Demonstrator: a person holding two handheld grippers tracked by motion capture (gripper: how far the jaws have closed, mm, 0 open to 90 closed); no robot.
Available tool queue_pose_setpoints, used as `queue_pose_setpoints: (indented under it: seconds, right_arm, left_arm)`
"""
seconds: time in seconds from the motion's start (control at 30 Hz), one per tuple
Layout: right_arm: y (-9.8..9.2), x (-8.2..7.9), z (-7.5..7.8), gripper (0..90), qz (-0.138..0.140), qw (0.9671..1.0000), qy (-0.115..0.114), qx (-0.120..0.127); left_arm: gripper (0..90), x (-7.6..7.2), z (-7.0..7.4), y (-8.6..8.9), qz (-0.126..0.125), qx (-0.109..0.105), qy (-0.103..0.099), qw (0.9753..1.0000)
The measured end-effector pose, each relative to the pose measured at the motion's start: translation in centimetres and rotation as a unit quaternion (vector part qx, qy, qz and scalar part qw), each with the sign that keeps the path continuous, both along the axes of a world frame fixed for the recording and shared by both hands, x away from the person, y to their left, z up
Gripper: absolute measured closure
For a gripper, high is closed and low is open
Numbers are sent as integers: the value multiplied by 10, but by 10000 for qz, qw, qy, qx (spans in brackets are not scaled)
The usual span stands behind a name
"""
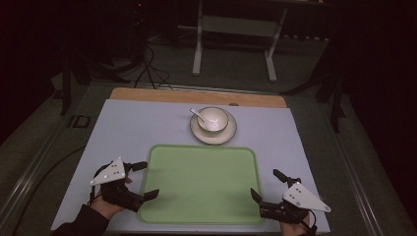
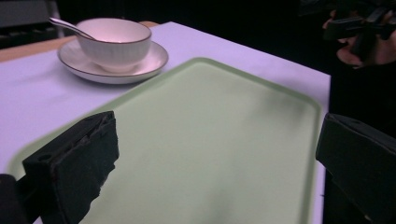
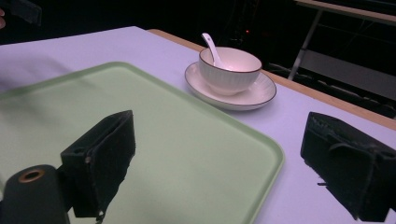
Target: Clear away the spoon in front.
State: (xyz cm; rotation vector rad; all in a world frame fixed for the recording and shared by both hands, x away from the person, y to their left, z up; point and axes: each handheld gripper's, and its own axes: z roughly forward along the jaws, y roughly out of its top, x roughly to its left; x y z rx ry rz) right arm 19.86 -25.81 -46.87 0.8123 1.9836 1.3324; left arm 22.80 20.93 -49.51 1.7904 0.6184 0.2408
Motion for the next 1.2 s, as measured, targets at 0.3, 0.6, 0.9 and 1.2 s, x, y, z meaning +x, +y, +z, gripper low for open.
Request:
queue_pose_setpoints:
  seconds: [0.3,0.6,0.9,1.2]
  right_arm:
    - [2,-1,0,102,36,10000,-17,5]
    - [3,-2,1,102,66,9999,-88,-31]
    - [3,-2,2,102,58,9999,-102,-3]
    - [3,-2,2,102,45,9999,-107,7]
  left_arm:
    - [0,-3,9,-7,-283,101,-28,9995]
    - [0,2,32,-15,-416,143,-211,9988]
    - [0,20,72,-33,-639,272,-441,9966]
    - [0,41,94,-42,-572,251,-470,9969]
